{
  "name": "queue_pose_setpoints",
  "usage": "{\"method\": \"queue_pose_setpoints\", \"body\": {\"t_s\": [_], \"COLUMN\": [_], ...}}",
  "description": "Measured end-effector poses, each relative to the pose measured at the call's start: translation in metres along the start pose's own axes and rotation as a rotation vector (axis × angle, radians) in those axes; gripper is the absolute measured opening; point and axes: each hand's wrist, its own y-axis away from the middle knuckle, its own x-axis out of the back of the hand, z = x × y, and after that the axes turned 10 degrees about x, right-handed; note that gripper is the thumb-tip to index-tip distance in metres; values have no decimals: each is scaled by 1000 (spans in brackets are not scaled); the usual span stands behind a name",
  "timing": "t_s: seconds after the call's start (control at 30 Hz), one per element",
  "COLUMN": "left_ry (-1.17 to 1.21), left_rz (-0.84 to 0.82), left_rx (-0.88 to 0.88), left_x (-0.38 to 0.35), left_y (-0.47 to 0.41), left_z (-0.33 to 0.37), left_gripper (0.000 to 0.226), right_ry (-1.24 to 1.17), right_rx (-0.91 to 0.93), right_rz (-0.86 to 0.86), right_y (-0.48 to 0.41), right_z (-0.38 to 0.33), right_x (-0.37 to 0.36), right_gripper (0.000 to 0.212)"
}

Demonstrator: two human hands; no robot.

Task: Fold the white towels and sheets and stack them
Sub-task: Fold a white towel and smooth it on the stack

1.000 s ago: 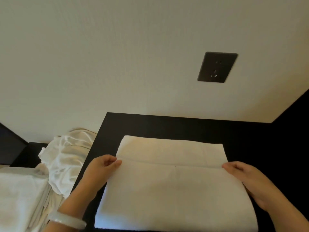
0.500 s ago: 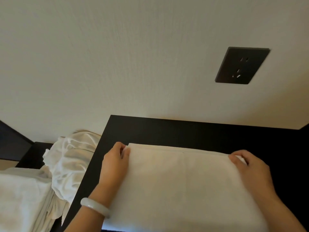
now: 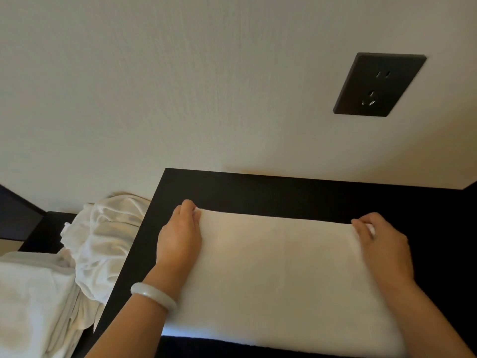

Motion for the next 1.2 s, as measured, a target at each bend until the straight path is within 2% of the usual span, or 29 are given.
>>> {"method": "queue_pose_setpoints", "body": {"t_s": [0.23, 0.37, 0.43, 0.5, 0.53, 0.57, 0.63, 0.67, 0.7, 0.83, 0.9, 1.0, 1.07, 1.13, 1.2], "left_ry": [-80, -197, -312, -229, -174, -177, -303, -352, -372, -404, -412, -488, -464, -383, -334], "left_rz": [-1, -13, 103, 173, 123, 24, -193, -254, -278, -194, -178, -174, -157, -146, -176], "left_rx": [-19, -3, -98, -339, -467, -560, -613, -589, -552, -399, -332, -285, -233, -248, -423], "left_x": [-2, 6, 5, -4, -13, -22, -38, -43, -45, -35, -26, -14, -13, -18, -27], "left_y": [-10, -5, 8, 34, 50, 66, 88, 92, 91, 76, 71, 68, 71, 80, 100], "left_z": [-1, 10, 20, 40, 49, 57, 61, 56, 50, 26, 13, 3, 11, 29, 47], "left_gripper": [6, 18, 36, 46, 48, 50, 61, 63, 63, 67, 67, 67, 63, 61, 61], "right_ry": [195, 357, 454, 429, 377, 329, 315, 329, 331, 413, 430, 469, 583, 593, 471], "right_rx": [23, 46, 103, 279, 378, 469, 569, 565, 544, 396, 288, 204, 150, 182, 357], "right_rz": [-30, 22, 93, 165, 141, 30, -288, -382, -405, -269, -274, -342, -281, -174, -185], "right_y": [-12, -5, 1, 16, 27, 39, 62, 68, 67, 49, 44, 43, 45, 55, 79], "right_z": [7, -1, -7, -29, -43, -55, -66, -61, -51, 1, 18, 15, -2, -27, -51], "right_x": [-2, 0, 2, -6, -15, -27, -52, -60, -62, -37, -23, -13, -13, -16, -28], "right_gripper": [30, 32, 39, 35, 35, 41, 53, 55, 58, 66, 69, 76, 80, 78, 68]}}
